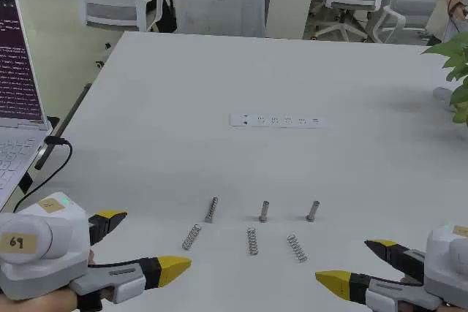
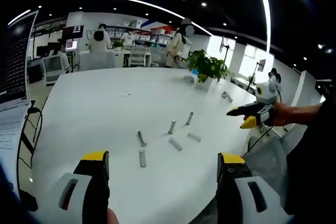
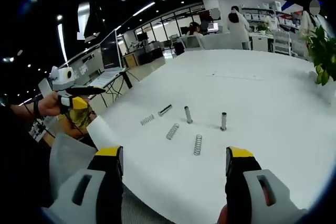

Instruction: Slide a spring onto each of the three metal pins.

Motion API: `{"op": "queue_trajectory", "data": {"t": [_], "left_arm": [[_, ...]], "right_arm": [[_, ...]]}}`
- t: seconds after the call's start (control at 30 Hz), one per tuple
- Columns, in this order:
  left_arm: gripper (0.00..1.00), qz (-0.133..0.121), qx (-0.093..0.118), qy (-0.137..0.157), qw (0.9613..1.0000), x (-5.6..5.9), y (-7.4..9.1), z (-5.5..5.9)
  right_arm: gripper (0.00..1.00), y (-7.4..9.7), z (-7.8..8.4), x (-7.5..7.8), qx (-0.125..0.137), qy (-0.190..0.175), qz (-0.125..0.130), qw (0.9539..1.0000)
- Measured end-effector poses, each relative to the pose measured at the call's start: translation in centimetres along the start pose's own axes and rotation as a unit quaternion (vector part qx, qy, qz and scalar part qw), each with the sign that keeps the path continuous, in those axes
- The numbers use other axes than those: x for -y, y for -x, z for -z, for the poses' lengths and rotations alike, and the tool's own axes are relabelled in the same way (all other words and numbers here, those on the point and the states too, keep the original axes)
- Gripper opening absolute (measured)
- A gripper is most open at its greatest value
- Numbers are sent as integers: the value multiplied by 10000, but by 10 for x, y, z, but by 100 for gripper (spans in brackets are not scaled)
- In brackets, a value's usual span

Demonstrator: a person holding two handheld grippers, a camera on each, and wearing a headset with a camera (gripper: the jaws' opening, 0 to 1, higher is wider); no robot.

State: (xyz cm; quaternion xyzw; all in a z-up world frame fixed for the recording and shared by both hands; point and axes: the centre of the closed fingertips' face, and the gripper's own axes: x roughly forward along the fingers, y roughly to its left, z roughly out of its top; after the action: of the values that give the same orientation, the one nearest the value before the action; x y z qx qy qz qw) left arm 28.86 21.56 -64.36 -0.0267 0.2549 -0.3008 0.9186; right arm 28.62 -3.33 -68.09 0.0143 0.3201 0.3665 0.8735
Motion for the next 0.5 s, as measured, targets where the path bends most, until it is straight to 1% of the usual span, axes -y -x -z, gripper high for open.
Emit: {"op": "queue_trajectory", "data": {"t": [0.1,0.23,0.4,0.5], "left_arm": [[82,-7,-5,17,10000,0,0,2],[81,-28,-52,91,9999,-1,-1,7],[82,-9,-15,95,10000,2,-1,5],[82,-19,7,90,10000,1,-1,3]], "right_arm": [[77,1,2,1,-49,23,14,10000],[76,3,1,1,-19,-13,27,10000],[76,4,2,2,-10,-36,41,10000],[76,4,2,2,13,-64,49,10000]]}}
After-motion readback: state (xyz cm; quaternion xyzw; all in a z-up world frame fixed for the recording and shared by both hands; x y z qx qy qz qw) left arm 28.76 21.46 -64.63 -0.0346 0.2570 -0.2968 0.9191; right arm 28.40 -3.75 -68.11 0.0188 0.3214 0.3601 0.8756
